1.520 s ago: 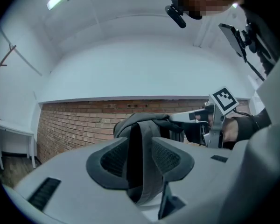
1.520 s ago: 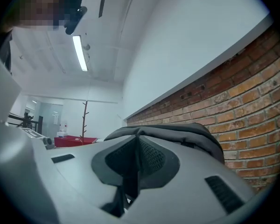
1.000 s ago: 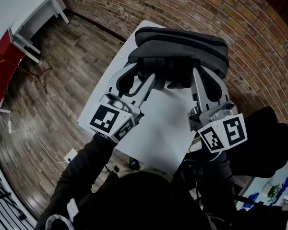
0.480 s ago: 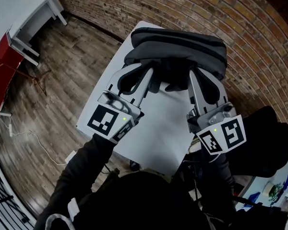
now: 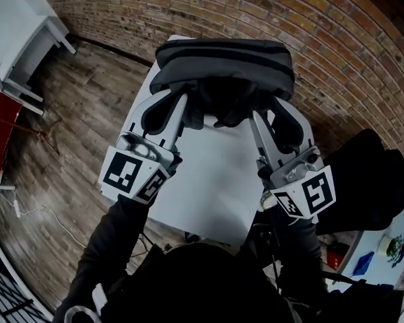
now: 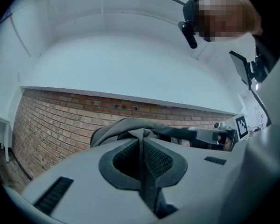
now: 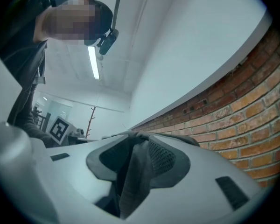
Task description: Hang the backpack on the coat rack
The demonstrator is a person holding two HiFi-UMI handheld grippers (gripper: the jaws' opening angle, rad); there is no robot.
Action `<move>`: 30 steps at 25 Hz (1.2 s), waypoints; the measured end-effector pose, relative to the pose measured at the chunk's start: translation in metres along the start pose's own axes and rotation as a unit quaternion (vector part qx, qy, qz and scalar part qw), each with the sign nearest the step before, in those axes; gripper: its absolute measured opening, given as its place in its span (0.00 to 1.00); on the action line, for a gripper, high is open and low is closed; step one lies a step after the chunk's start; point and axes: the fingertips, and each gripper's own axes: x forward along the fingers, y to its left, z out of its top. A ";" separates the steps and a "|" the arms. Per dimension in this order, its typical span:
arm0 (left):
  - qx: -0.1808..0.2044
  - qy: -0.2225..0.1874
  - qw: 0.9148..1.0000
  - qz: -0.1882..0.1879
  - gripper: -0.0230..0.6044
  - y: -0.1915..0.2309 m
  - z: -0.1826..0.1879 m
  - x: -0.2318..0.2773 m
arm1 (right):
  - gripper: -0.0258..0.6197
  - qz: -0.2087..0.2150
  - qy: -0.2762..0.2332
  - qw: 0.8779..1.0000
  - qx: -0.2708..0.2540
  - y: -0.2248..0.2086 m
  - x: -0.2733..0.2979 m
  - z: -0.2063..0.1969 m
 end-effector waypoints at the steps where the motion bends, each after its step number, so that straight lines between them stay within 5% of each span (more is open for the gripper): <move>1: -0.003 0.000 1.000 0.001 0.09 0.001 0.001 0.000 | 0.22 -0.008 0.003 1.000 -0.020 -0.003 -0.004 -0.001; 9: -0.003 0.007 1.000 -0.001 0.09 0.003 0.002 0.005 | 0.22 -0.049 0.028 0.977 -0.207 -0.003 0.009 -0.012; 14: -0.005 0.010 1.000 -0.003 0.09 0.003 -0.001 0.006 | 0.23 -0.085 0.019 0.936 -0.340 0.001 0.021 -0.018; 17: -0.005 0.010 1.000 -0.006 0.09 0.000 0.001 0.003 | 0.23 -0.095 -0.018 0.926 -0.366 0.008 0.023 -0.006; 22: -0.002 0.011 1.000 -0.007 0.09 -0.001 0.002 0.001 | 0.20 -0.087 -0.026 0.924 -0.373 0.006 0.035 -0.004; 23: -0.001 0.010 1.000 -0.004 0.09 -0.001 0.002 0.001 | 0.08 -0.082 -0.024 0.926 -0.367 0.004 0.037 -0.005; 30: 0.017 0.000 0.999 0.028 0.09 0.011 0.011 0.002 | 0.07 -0.034 -0.020 0.957 -0.286 -0.004 0.048 0.002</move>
